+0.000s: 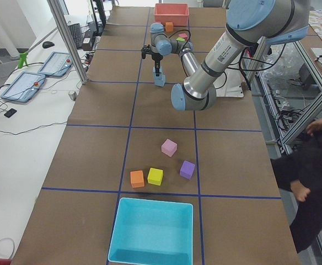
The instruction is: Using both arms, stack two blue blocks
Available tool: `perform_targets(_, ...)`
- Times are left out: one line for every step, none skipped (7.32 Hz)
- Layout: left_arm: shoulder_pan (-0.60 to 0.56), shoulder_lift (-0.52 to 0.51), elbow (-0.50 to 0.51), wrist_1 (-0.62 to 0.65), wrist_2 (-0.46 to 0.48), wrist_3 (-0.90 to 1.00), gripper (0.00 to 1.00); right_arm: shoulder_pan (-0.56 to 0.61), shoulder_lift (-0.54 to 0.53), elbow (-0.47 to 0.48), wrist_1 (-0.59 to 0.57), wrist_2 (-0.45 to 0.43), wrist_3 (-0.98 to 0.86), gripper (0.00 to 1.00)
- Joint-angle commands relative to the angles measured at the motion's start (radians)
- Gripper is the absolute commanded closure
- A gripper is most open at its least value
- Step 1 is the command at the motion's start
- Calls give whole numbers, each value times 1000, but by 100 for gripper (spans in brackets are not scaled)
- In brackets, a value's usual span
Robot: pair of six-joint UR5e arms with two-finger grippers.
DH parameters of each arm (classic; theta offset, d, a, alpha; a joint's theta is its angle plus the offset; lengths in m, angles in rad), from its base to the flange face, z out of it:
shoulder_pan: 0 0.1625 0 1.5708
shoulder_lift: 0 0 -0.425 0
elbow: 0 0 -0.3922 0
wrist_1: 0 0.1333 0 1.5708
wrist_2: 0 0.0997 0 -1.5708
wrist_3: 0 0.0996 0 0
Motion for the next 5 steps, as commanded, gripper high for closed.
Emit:
perform_targets(2, 4, -5, 0, 1, 0, 34, -2, 0, 0, 0, 1, 1, 0)
perform_targets(6, 4, -7, 2, 1, -1, 33, 0, 0, 0, 0, 1, 1, 0)
perform_targets(9, 4, -10, 6, 1, -1, 33, 0, 2, 0, 0, 1, 1, 0)
perform_targets(10, 4, -10, 6, 1, -4, 33, 0, 0, 0, 0, 1, 0, 0)
perform_targets(13, 4, -10, 8, 1, -5, 33, 0, 2, 0, 0, 0, 1, 0)
